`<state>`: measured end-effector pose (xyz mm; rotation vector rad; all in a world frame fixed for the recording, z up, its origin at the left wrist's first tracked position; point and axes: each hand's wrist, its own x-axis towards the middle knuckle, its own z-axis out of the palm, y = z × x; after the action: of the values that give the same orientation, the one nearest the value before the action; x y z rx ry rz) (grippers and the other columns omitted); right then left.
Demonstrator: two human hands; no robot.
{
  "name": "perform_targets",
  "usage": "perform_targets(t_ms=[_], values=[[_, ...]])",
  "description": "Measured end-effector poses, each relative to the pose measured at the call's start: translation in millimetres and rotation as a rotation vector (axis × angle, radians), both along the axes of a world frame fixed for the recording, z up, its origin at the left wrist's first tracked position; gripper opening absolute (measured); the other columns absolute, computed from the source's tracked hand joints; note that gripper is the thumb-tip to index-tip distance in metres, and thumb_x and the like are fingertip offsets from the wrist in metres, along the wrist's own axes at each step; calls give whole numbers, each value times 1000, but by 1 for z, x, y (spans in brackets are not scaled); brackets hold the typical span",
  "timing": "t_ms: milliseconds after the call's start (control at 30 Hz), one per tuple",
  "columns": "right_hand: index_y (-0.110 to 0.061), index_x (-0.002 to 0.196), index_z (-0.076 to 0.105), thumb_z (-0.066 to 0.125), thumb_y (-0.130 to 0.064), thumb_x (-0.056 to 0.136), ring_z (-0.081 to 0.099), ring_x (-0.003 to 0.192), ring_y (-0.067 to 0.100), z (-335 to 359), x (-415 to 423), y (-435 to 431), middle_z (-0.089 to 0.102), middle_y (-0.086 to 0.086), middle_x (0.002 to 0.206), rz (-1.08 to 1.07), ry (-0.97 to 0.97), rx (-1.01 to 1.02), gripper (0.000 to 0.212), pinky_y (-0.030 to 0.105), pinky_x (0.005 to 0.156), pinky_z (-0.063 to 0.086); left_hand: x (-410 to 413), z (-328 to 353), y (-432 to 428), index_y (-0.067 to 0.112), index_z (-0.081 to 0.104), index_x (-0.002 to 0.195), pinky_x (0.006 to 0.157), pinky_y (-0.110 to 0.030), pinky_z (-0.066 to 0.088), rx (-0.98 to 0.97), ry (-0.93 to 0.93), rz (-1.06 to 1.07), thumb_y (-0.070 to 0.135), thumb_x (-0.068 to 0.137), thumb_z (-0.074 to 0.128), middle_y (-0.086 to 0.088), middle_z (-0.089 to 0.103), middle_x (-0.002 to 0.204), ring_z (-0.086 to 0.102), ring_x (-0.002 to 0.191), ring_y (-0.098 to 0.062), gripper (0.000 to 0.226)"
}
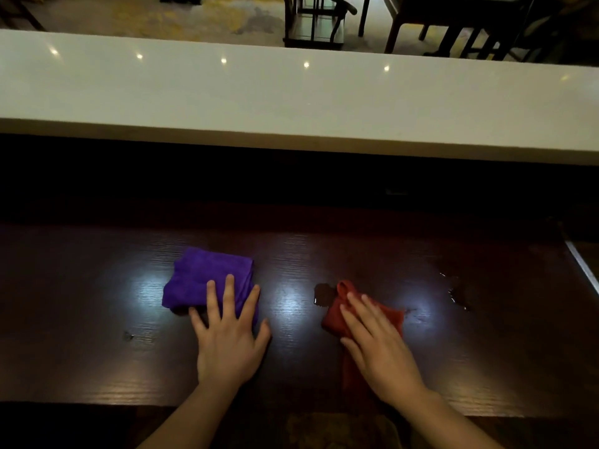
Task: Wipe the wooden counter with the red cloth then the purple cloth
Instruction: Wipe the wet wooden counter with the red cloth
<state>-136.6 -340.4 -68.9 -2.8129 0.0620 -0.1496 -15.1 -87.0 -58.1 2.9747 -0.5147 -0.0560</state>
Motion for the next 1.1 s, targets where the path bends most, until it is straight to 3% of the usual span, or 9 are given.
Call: perform_targets(t_ms=[100, 267, 367, 467, 567, 667, 800, 967, 1100], values=[[-18, 145, 40, 49, -38, 97, 27, 144, 25, 5, 30, -24, 31, 1, 156, -85, -18, 12, 53, 43, 115, 29, 0, 1, 0, 36, 32, 150, 112, -72, 13, 3, 4, 5, 62, 87, 31, -10, 11, 165, -5, 151, -37, 69], [-8, 142, 43, 56, -23, 95, 23, 144, 32, 19, 89, -27, 32, 9, 155, -362, 4, 133, 51, 43, 119, 19, -1, 2, 0, 35, 34, 150, 112, -72, 15, -13, 1, 2, 61, 87, 32, -10, 13, 165, -4, 151, -37, 68], [-13, 142, 45, 62, -22, 91, 26, 144, 29, 16, 58, -2, 34, 5, 154, -220, -29, 132, 54, 41, 118, 20, 0, 0, 2, 36, 33, 150, 112, -72, 14, -16, 0, 2, 61, 87, 31, -10, 12, 165, -6, 151, -36, 68], [-24, 144, 39, 53, -36, 92, 21, 146, 19, 10, 6, 23, 29, -5, 157, -22, 10, 114, 54, 35, 118, 17, 0, -2, 1, 35, 34, 150, 112, -72, 15, -19, -6, 1, 61, 87, 33, -11, 14, 165, -3, 151, -36, 68], [-20, 143, 42, 56, -34, 93, 27, 144, 23, 9, 13, 2, 33, 1, 155, 81, 11, 94, 54, 41, 116, 27, 0, -2, 1, 34, 35, 149, 112, -72, 15, -23, -8, 3, 60, 86, 34, -11, 14, 164, -3, 151, -36, 68], [-8, 138, 49, 65, -16, 89, 33, 140, 36, 16, 67, -34, 38, 12, 151, -159, -21, 136, 52, 46, 116, 27, -1, 0, 1, 35, 36, 149, 112, -72, 15, -18, -10, 9, 60, 86, 32, -11, 15, 164, -2, 151, -36, 68], [-10, 142, 44, 58, -16, 93, 23, 144, 33, 24, 124, -41, 30, 10, 156, -369, 23, 205, 51, 36, 119, 15, -1, 0, 1, 35, 34, 150, 112, -72, 16, -8, -8, 5, 60, 87, 31, -11, 14, 165, -2, 151, -37, 68], [-14, 138, 51, 65, -13, 88, 28, 143, 27, 20, 67, 7, 37, 4, 153, -90, 1, 235, 52, 35, 119, 18, 0, -2, 0, 35, 35, 149, 112, -71, 15, -21, -9, 16, 59, 86, 33, -10, 14, 165, -3, 151, -36, 67], [-18, 137, 50, 60, -25, 90, 31, 143, 22, 16, 21, 13, 37, 2, 153, 184, -8, 136, 48, 36, 116, 25, 1, -2, -1, 36, 34, 149, 113, -71, 15, -21, -8, 18, 58, 87, 32, -9, 13, 165, -4, 151, -35, 66]])
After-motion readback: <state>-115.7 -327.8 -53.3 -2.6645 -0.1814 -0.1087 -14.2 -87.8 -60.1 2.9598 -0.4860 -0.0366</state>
